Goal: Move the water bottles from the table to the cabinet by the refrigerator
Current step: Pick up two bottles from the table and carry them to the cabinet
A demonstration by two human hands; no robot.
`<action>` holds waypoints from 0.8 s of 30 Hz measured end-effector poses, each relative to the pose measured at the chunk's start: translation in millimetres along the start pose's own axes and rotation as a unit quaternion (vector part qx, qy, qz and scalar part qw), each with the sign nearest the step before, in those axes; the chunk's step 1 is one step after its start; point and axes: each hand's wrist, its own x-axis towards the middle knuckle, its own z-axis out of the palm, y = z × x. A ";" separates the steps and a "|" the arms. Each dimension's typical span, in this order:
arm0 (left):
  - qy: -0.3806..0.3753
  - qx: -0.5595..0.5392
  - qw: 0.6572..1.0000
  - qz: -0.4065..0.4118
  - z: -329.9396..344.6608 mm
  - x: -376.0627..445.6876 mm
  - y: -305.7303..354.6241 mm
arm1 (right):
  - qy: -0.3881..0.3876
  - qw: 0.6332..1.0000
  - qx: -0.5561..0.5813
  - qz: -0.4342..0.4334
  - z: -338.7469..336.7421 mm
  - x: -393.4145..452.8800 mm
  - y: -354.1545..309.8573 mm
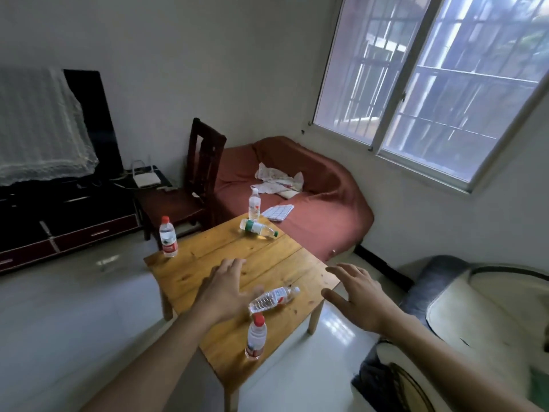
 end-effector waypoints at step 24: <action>-0.034 0.097 0.972 -0.212 109.1 187.0 68.0 | -0.160 0.973 0.081 -0.143 73.2 271.1 148.0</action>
